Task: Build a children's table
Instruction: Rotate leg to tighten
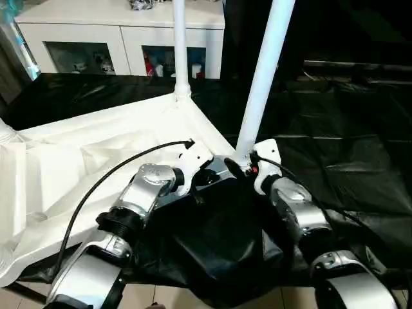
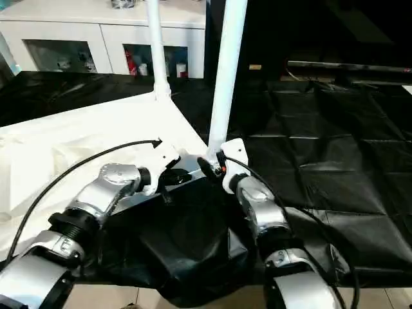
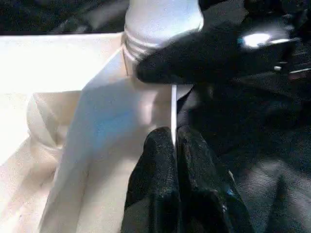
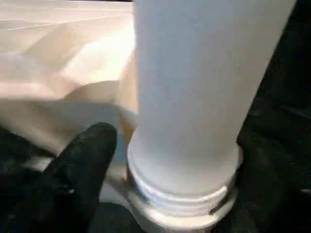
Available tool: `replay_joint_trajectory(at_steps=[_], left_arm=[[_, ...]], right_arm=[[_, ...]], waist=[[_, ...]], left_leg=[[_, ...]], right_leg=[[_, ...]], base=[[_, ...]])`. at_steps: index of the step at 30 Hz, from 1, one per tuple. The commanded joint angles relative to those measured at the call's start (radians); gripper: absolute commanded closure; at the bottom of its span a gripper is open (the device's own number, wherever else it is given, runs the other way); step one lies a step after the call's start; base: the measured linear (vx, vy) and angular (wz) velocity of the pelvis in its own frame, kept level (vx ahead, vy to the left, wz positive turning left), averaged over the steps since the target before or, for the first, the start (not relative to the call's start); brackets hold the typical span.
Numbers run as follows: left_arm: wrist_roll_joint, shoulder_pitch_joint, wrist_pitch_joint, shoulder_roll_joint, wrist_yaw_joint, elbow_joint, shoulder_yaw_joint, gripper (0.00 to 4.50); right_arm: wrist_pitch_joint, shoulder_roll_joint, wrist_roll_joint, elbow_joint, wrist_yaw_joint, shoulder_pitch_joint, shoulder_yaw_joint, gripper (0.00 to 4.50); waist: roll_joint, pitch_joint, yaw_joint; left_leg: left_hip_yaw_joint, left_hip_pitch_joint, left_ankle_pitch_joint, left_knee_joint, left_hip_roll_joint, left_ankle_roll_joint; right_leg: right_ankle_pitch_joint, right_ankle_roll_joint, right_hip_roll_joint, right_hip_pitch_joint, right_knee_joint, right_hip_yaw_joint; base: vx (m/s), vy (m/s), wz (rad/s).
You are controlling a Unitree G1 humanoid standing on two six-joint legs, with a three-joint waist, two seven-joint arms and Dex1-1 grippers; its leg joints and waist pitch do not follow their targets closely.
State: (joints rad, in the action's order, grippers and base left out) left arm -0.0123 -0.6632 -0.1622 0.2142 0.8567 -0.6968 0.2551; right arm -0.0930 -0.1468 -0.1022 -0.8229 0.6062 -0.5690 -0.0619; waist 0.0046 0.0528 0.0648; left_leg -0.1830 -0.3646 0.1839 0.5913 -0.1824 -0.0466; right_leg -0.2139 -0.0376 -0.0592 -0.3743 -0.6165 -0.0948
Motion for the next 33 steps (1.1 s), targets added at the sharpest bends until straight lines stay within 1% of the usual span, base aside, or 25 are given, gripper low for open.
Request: replay_joint_trajectory(at_steps=[1, 2, 3, 4, 5, 6, 7, 8, 9, 11, 12, 15, 16, 22, 23, 29, 31, 33], left_arm=[[0.039, 0.024, 0.047, 0.014, 0.073, 0.037, -0.009, 4.50], [0.040, 0.025, 0.047, 0.016, 0.077, 0.039, -0.009, 4.50], [0.044, 0.033, 0.048, 0.027, 0.103, 0.049, -0.003, 4.50], [0.047, 0.037, 0.048, 0.033, 0.119, 0.054, 0.000, 4.50], [0.052, 0.043, 0.048, 0.042, 0.141, 0.063, 0.003, 4.50], [0.060, 0.050, 0.048, 0.051, 0.167, 0.072, 0.006, 4.50], [0.064, 0.054, 0.049, 0.058, 0.186, 0.078, 0.007, 4.50], [0.070, 0.059, 0.055, 0.065, 0.209, 0.085, 0.008, 4.50], [0.078, 0.065, 0.052, 0.077, 0.242, 0.094, 0.011, 4.50], [0.084, 0.071, 0.050, 0.090, 0.273, 0.103, 0.014, 4.50], [0.087, 0.077, 0.043, 0.105, 0.302, 0.112, 0.017, 4.50], [0.079, 0.080, 0.038, 0.123, 0.328, 0.116, 0.026, 4.50], [0.077, 0.081, 0.037, 0.126, 0.332, 0.116, 0.029, 4.50], [0.033, 0.084, 0.049, 0.150, 0.355, 0.111, 0.054, 4.50], [0.033, 0.084, 0.049, 0.150, 0.356, 0.111, 0.053, 4.50], [0.044, 0.080, 0.044, 0.148, 0.360, 0.116, 0.052, 4.50], [0.043, 0.080, 0.044, 0.148, 0.360, 0.116, 0.051, 4.50], [0.042, 0.079, 0.047, 0.146, 0.359, 0.111, 0.051, 4.50]], right_arm=[[0.003, -0.031, -0.013, 0.089, 0.199, 0.020, -0.084, 0.60], [0.003, -0.035, -0.013, 0.092, 0.205, 0.021, -0.086, 0.60], [0.005, -0.060, -0.013, 0.106, 0.246, 0.028, -0.094, 0.60], [0.007, -0.074, -0.015, 0.113, 0.269, 0.032, -0.096, 0.60], [0.015, -0.093, -0.021, 0.126, 0.302, 0.036, -0.098, 0.60], [0.023, -0.112, -0.030, 0.138, 0.340, 0.040, -0.097, 0.60], [0.029, -0.124, -0.035, 0.146, 0.366, 0.042, -0.098, 0.60], [0.034, -0.137, -0.039, 0.156, 0.396, 0.045, -0.096, 0.60], [0.042, -0.152, -0.042, 0.167, 0.428, 0.047, -0.097, 0.60], [0.053, -0.166, -0.044, 0.176, 0.459, 0.049, -0.101, 0.60], [0.058, -0.182, -0.044, 0.185, 0.484, 0.052, -0.111, 0.60], [0.051, -0.189, -0.043, 0.180, 0.498, 0.050, -0.114, 0.60], [0.049, -0.189, -0.043, 0.179, 0.499, 0.050, -0.114, 0.60], [0.053, -0.182, -0.046, 0.196, 0.517, 0.047, -0.104, 0.60], [0.053, -0.182, -0.046, 0.196, 0.518, 0.046, -0.103, 0.60], [0.039, -0.175, -0.048, 0.155, 0.520, 0.026, -0.100, 0.60], [0.040, -0.173, -0.051, 0.152, 0.522, 0.025, -0.097, 0.92], [0.034, -0.168, -0.057, 0.147, 0.522, 0.024, -0.090, 0.98]], waist=[[-0.022, -0.074, 0.006], [-0.023, -0.077, 0.007], [-0.021, -0.073, 0.008], [-0.024, -0.072, 0.009], [-0.023, -0.072, 0.011], [-0.022, -0.068, 0.014], [-0.022, -0.066, 0.017], [-0.021, -0.066, 0.020], [-0.020, -0.065, 0.023], [-0.022, -0.064, 0.025], [-0.021, -0.063, 0.026], [-0.020, -0.063, 0.026], [-0.020, -0.063, 0.027], [-0.021, -0.064, 0.028], [-0.024, -0.064, 0.028], [-0.024, -0.064, 0.028], [-0.024, -0.065, 0.029], [-0.023, -0.065, 0.029]], left_leg=[[0.022, -0.002, 0.042, -0.052, -0.058, 0.125], [0.022, -0.005, 0.024, -0.049, -0.056, 0.139], [0.020, -0.006, 0.016, -0.048, -0.055, 0.161], [0.019, -0.006, 0.023, -0.048, -0.054, 0.163], [0.019, -0.006, 0.030, -0.048, -0.055, 0.162], [0.017, -0.003, 0.058, -0.049, -0.057, 0.153], [0.017, -0.002, 0.066, -0.050, -0.059, 0.148], [0.017, 0.000, 0.078, -0.051, -0.061, 0.139], [0.017, 0.000, 0.089, -0.053, -0.061, 0.128], [0.017, -0.001, 0.099, -0.054, -0.061, 0.117], [0.016, 0.002, 0.102, -0.054, -0.061, 0.113], [0.017, 0.002, 0.106, -0.056, -0.061, 0.102], [0.017, 0.003, 0.108, -0.056, -0.062, 0.098], [0.018, 0.002, 0.099, -0.057, -0.063, 0.095], [0.018, 0.002, 0.100, -0.056, -0.062, 0.095], [0.018, 0.003, 0.104, -0.057, -0.063, 0.089], [0.018, 0.003, 0.101, -0.057, -0.063, 0.090], [0.018, 0.003, 0.099, -0.057, -0.063, 0.090]], right_leg=[[-0.001, -0.201, -0.102, 0.051, 0.056, 0.068], [0.039, -0.206, -0.103, 0.052, 0.051, 0.067], [0.060, -0.217, -0.104, 0.047, 0.052, 0.066], [0.048, -0.217, -0.104, 0.047, 0.054, 0.065], [0.032, -0.217, -0.105, 0.048, 0.055, 0.064], [-0.030, -0.212, -0.103, 0.044, 0.063, 0.063], [-0.052, -0.208, -0.103, 0.045, 0.064, 0.063], [-0.078, -0.204, -0.103, 0.042, 0.066, 0.064], [-0.104, -0.199, -0.103, 0.041, 0.068, 0.064], [-0.131, -0.191, -0.103, 0.042, 0.070, 0.065], [-0.145, -0.189, -0.103, 0.039, 0.072, 0.065], [-0.156, -0.188, -0.103, 0.038, 0.073, 0.066], [-0.153, -0.190, -0.103, 0.037, 0.072, 0.066], [-0.123, -0.196, -0.104, 0.038, 0.068, 0.066], [-0.120, -0.196, -0.104, 0.039, 0.068, 0.066], [-0.126, -0.199, -0.104, 0.038, 0.068, 0.066], [-0.120, -0.199, -0.105, 0.039, 0.068, 0.067], [-0.117, -0.200, -0.105, 0.039, 0.067, 0.067]], base=[[0.000, 0.000, 0.00], [0.000, 0.000, 0.00], [0.000, 0.000, 0.00], [0.000, 0.000, 0.00], [0.000, 0.000, 0.00], [0.000, 0.000, 0.00], [0.000, 0.000, 0.00], [0.000, 0.000, 0.00], [0.000, 0.000, 0.00], [0.000, 0.000, 0.00], [0.000, 0.000, 0.00], [0.000, 0.000, 0.00], [0.000, 0.000, 0.00], [0.000, 0.000, 0.00], [0.000, 0.000, 0.00], [0.000, 0.000, 0.00], [0.000, 0.000, 0.00], [0.000, 0.000, 0.00]])
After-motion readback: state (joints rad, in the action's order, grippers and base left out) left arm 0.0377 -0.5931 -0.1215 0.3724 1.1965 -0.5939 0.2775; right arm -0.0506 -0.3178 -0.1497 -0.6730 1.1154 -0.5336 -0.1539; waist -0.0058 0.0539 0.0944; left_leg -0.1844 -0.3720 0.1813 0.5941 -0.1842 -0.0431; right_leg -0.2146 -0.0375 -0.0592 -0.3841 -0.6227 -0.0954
